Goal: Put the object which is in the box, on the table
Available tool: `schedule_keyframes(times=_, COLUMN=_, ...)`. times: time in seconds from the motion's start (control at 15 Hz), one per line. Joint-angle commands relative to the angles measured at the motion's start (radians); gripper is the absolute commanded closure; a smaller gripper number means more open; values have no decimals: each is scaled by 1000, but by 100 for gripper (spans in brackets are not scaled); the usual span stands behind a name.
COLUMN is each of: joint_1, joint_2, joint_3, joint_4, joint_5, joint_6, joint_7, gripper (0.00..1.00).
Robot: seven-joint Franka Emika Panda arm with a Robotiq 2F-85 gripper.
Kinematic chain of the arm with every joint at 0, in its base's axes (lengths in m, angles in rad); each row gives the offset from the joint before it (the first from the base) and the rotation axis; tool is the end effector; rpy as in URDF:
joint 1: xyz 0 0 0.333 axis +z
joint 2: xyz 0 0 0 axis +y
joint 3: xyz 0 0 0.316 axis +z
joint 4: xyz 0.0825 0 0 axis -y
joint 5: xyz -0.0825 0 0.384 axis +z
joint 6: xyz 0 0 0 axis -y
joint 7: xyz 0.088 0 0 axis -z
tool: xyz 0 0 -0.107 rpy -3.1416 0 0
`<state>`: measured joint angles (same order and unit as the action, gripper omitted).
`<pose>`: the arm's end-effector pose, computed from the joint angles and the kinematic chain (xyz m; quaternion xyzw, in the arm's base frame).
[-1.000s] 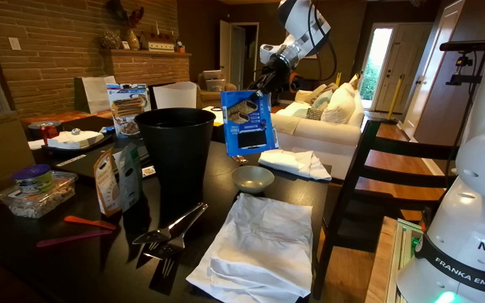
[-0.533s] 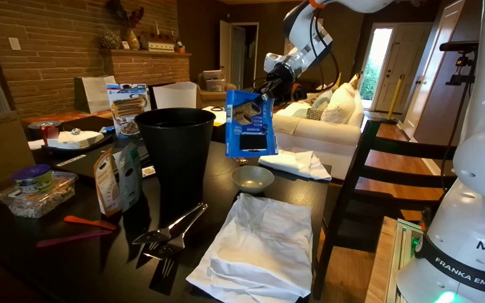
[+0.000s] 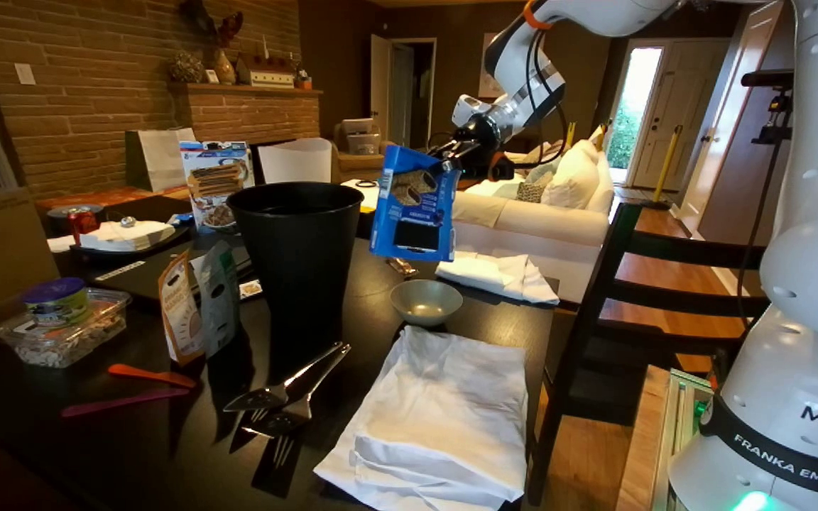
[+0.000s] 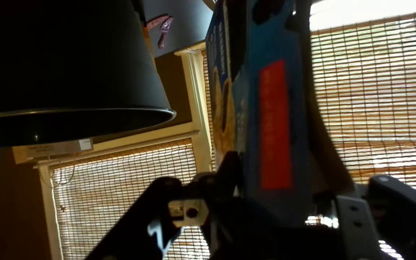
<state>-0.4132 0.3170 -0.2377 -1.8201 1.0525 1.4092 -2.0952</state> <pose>0.5231 -0.2546 0.3807 -0.6905 -0.4680 -0.3921 0.3878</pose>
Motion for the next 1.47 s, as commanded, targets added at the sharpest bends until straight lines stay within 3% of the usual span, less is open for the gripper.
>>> schedule_keyframes(times=0.0, joint_1=-16, joint_2=27, joint_3=-7, joint_4=22, joint_5=96, joint_6=-25, joint_7=-56, gripper=91)
schedule_keyframes(times=0.47, joint_1=-22, joint_2=60, joint_3=-15, joint_4=19, joint_5=196, joint_6=-50, joint_7=-58, gripper=91)
schedule_keyframes(times=0.67, joint_1=-11, joint_2=62, joint_3=-21, joint_4=17, joint_5=182, joint_6=-12, joint_7=-112, gripper=91)
schedule_keyframes(times=0.93, joint_1=-22, joint_2=71, joint_3=-21, joint_4=15, joint_5=194, joint_6=-61, joint_7=-59, gripper=91)
schedule_keyframes(times=1.0, joint_1=-7, joint_2=70, joint_3=-31, joint_4=21, joint_5=155, joint_6=0, joint_7=-119, gripper=91)
schedule_keyframes(times=1.2, joint_1=-36, joint_2=70, joint_3=-24, joint_4=11, joint_5=210, joint_6=-101, joint_7=-64, gripper=91)
schedule_keyframes(times=1.4, joint_1=-44, joint_2=67, joint_3=-39, joint_4=5, joint_5=241, joint_6=-108, joint_7=-83, gripper=91)
